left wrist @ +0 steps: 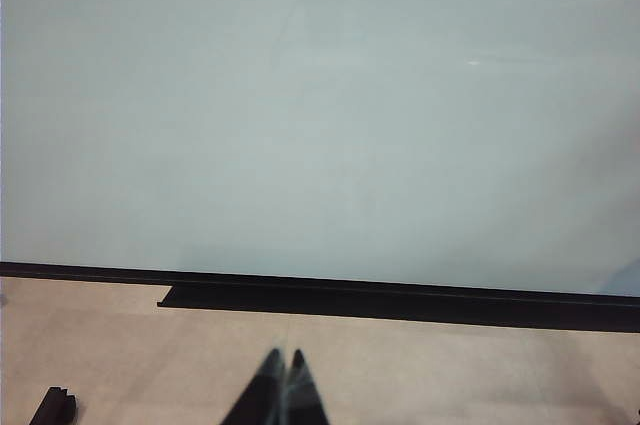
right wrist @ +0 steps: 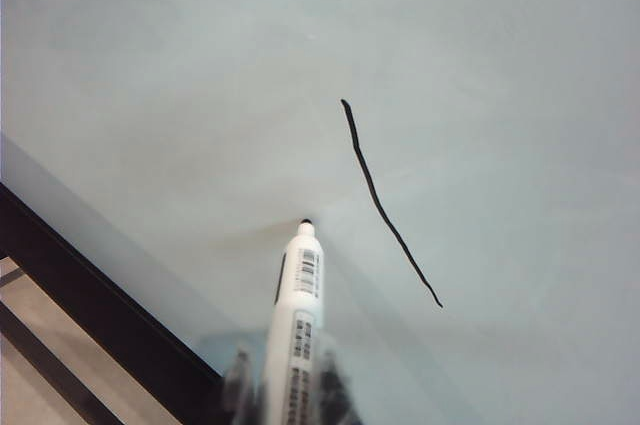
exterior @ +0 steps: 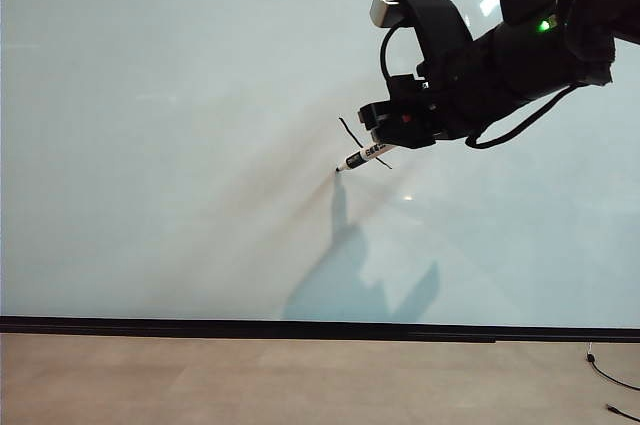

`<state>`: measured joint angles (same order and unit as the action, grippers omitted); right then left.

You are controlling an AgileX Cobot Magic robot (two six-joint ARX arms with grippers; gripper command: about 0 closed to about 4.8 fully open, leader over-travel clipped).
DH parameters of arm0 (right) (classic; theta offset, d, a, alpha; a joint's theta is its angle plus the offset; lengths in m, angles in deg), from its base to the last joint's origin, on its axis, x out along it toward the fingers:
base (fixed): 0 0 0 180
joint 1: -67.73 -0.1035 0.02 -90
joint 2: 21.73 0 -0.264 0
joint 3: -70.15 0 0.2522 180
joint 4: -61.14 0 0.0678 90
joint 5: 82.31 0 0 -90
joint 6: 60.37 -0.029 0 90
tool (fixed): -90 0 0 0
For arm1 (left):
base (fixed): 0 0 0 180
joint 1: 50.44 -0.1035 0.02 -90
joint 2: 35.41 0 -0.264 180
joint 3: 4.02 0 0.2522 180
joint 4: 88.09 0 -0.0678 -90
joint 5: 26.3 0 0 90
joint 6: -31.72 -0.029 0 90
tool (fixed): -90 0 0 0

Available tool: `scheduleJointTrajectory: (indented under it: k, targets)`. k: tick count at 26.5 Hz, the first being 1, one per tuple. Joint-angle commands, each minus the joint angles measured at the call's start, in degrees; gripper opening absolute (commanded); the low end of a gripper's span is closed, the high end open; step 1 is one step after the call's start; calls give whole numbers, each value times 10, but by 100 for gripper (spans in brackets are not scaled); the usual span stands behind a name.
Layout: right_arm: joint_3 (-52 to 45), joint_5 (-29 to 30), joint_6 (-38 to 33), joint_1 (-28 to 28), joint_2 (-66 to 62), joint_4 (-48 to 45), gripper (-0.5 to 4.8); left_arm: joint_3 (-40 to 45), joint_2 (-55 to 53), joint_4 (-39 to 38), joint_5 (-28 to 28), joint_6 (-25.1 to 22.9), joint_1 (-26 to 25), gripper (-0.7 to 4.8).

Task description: Pick up the pen on the shelf to the right of the whiteboard and draw a cross mark.

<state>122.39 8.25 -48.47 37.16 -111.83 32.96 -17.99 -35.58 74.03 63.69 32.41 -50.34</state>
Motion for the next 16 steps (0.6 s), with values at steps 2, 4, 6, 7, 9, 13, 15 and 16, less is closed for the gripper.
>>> scheduleJointTrajectory:
  k: [2,4,6,7,9,13,15,16]
  targets:
    - [3,-11,3,2,3,-12,-6,-2,0,3,2,-2,0,-5]
    - [3,-20,12,1,5,-17,-6,-2,0,3,2,-2,0,-5]
    - [3,-20,16,1,8,-20,-6,-2,0,3,2,-2,0,-5]
    - [3,-22,17,1,9,-20,-6,-2,0,3,2,-2,0,-4]
    - [3,-24,19,1,12,-21,-6,-2,0,3,2,-2,0,-4]
    - [3,-34,21,1,19,-20,-6,-2,0,3,2,-2,0,-5]
    - [3,-36,22,2,23,-17,-6,-2,0,3,2,-2,0,-4]
    - [3,-37,23,2,24,-17,-6,-2,0,3,2,-2,0,-4]
